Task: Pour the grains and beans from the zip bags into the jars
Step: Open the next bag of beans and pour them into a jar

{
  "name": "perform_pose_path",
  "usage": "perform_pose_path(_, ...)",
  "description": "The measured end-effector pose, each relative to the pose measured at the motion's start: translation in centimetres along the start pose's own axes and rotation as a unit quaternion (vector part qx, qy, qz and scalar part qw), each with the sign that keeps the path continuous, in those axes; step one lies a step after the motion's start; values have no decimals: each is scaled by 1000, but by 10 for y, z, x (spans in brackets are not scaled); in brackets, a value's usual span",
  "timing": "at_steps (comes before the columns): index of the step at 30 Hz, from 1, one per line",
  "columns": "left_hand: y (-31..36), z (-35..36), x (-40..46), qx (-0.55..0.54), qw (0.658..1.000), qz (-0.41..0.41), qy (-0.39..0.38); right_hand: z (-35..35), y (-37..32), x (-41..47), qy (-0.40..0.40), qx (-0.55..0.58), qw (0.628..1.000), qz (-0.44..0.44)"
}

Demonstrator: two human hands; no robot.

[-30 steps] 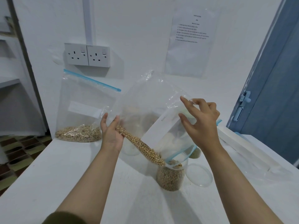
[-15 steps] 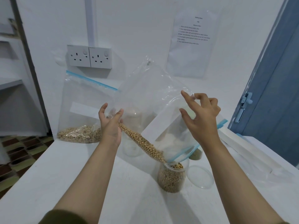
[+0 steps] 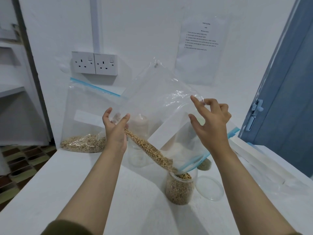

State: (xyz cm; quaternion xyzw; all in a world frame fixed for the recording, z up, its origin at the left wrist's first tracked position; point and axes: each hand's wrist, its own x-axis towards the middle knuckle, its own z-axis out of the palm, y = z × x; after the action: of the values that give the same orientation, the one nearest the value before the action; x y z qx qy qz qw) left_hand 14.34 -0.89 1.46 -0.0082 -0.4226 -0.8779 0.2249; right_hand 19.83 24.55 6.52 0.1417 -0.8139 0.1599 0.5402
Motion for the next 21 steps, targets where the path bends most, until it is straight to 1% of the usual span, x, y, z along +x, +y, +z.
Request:
perform_pose_path(10,1,1,1,-7,1000,-2,7,1,0,0,-1,13,1000,6)
perform_pose_path(21,-2,-2,4,-19,1000,5,13,4,2,0,0,55,998,7)
